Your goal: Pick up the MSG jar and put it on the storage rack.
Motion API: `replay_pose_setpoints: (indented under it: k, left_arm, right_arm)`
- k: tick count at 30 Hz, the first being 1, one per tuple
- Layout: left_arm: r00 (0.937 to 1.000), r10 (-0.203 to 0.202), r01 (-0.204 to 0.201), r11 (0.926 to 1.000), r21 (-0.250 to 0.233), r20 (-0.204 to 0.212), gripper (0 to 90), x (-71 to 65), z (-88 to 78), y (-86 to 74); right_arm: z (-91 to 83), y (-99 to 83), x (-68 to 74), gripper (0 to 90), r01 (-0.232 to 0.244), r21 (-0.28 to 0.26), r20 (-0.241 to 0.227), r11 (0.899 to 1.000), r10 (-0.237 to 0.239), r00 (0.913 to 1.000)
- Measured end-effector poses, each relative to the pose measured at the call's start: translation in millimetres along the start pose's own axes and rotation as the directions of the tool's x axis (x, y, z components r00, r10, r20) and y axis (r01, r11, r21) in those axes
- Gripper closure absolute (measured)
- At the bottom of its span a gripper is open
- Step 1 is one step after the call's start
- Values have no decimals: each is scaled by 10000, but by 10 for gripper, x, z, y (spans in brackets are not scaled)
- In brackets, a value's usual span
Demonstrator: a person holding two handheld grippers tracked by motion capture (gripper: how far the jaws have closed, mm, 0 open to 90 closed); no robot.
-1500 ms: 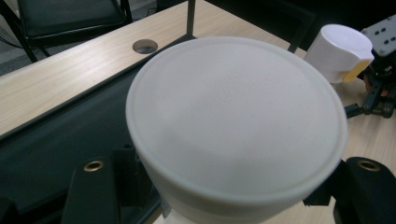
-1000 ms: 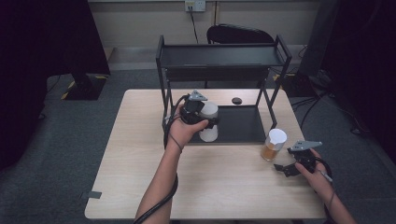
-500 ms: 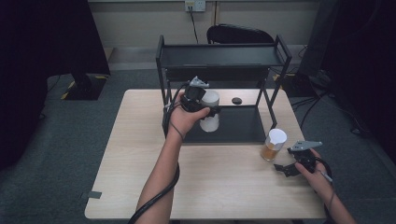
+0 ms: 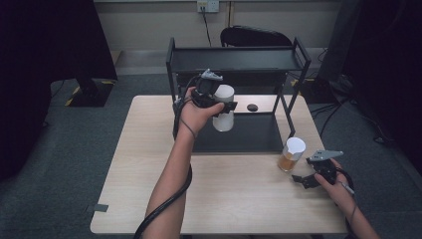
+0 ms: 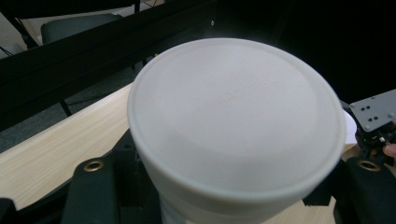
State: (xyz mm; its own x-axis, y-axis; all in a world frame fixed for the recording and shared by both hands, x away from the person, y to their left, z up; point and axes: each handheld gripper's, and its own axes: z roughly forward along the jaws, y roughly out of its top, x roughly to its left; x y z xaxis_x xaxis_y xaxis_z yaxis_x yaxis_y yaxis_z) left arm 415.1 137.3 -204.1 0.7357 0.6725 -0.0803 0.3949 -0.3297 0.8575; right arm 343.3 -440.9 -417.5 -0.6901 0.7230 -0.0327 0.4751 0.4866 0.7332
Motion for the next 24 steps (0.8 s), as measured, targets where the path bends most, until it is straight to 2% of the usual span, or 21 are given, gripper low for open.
replay_pose_setpoints:
  k: [3,13,18,24]
  left_arm:
    - [9999,-85,86,9999,-65,89,342,25,-21,41]
    - [9997,89,-89,10000,-32,-223,342,-36,-95,271]
    - [9998,66,-70,9998,-188,-183,342,-42,-128,360]
    - [9995,123,-126,9999,-113,-284,342,-60,-176,489]
  right_arm:
    - [0,0,0,0,0,0,0,10000,0,10000]
    - [0,0,0,0,1,0,0,10000,-1,10000]
    - [0,1,0,0,2,6,-1,10000,-2,10000]
    - [0,1,0,0,2,5,-1,10000,-2,10000]
